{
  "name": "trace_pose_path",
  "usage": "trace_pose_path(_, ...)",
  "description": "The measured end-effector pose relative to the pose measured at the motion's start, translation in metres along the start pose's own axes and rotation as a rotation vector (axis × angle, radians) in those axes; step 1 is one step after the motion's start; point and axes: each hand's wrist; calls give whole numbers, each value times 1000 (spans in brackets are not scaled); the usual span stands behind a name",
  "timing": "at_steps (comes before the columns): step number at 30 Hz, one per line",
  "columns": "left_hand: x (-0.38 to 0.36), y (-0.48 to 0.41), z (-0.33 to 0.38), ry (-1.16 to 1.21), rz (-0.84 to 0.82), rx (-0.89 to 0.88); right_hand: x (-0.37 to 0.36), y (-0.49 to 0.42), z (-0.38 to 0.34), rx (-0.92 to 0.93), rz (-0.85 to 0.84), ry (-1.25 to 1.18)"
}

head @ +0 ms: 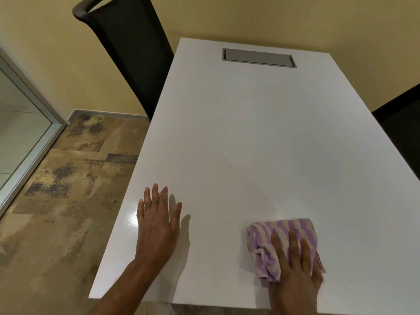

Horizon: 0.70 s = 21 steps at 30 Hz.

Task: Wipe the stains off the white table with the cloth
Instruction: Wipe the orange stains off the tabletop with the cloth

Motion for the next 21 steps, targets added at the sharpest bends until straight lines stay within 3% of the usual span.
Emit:
trace_pose_path(3, 8, 8, -4, 0, 8, -2, 13, 22, -6, -22, -39, 56)
trace_pose_path(7, 19, 16, -15, -11, 8, 8, 25, 50, -15, 48, -237, 137)
trace_pose_path(10, 29, 23, -25, -15, 18, 2, 28, 61, -42, 115, -242, 147)
trace_pose_path(13, 39, 25, -38, -14, 42, 7, 26, 75, -86, 34, -298, 57)
trace_pose_path(19, 60, 26, -67, -16, 59, 74, 19, 83, -151, 276, -287, 72)
trace_pose_path(21, 65, 26, -77, -24, 66, 86, 11, 90, -169, 318, -384, 38)
Point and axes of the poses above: each hand's wrist, its own y-axis away from the middle knuckle, its own x-axis out of the back of the hand, z = x × y, and after that the axes turned 13 degrees about z, right-handed
